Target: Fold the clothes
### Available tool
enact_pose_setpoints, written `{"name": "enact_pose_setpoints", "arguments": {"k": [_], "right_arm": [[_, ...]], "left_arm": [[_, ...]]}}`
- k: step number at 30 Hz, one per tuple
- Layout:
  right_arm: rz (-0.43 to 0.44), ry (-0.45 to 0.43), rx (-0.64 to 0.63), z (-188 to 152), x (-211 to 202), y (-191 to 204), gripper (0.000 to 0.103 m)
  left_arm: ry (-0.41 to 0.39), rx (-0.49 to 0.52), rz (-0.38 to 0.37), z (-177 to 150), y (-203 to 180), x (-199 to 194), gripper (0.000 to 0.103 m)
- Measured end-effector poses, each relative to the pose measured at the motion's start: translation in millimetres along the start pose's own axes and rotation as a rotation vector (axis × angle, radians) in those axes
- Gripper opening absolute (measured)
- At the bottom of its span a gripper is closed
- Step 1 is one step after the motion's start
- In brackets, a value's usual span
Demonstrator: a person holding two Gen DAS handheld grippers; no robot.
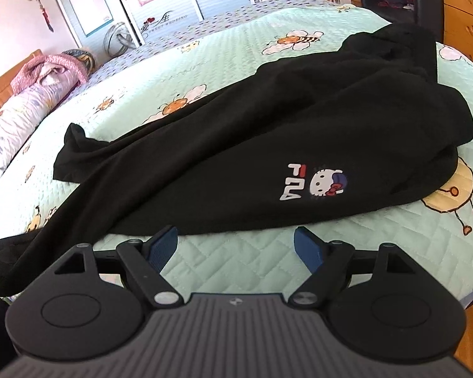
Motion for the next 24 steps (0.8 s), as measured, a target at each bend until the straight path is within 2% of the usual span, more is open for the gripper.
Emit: {"name": "enact_pose_setpoints", "arguments": {"k": [4,6,7,9,10,11,13,14,17,22,24], "right_arm": [[0.033,0.000,0.035,3.6,5.2,-5.1,0.082],[0.049,-0.002,0.044,7.4,7.5,-5.8,0.082],[0.054,-0.003,0.044,9.1,8.5,-5.5,0.082],[0.063,-0.003,0.038,11.2,9.2,-3.4,0.082],[0.066,-0.003,0.035,12.0,9.5,-2.8,0.082],[0.068,-0.003,0.034,12.6,9.9,-2.6,0.082],[0.079,-0.002,0.041,13.9,11.3,-2.9,0.082],[0.087,0.000,0.046,14.9,12.7,-2.9,0.082],[0.100,0.008,0.049,18.7,17.8,0.3,0.082],[0.103,0.014,0.041,24.6,21.7,3.3,0.083],[0.105,0.018,0.040,25.5,22.0,2.6,0.082]], "left_arm": [[-0.170,-0.005,-0.152,23.9,-10.3,-45.1,0.054],[-0.264,-0.063,-0.286,39.5,-6.6,-66.6,0.054],[-0.302,-0.096,-0.330,48.0,-3.6,-75.3,0.056],[-0.356,-0.132,-0.343,60.6,5.8,-85.7,0.060],[-0.372,-0.153,-0.286,66.2,10.7,-86.7,0.065],[-0.366,-0.169,-0.196,72.2,14.4,-84.0,0.067],[-0.349,-0.176,-0.063,88.4,20.2,-69.2,0.067],[-0.348,-0.183,-0.039,98.2,22.9,-59.8,0.067],[-0.328,-0.283,-0.051,130.2,39.0,-25.0,0.067],[-0.300,-0.386,0.022,169.8,73.5,30.1,0.066],[-0.330,-0.388,-0.002,181.4,76.2,35.8,0.066]]}}
Point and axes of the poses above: each gripper's, at about its wrist camera, not at the fingertips, and x roughly the way its jaws point, y to its left, z to its top, the point moved 7 cm from there along x, roughly the way its jaws point, and after that the axes turned 14 degrees about y, right-handed, at the moved point
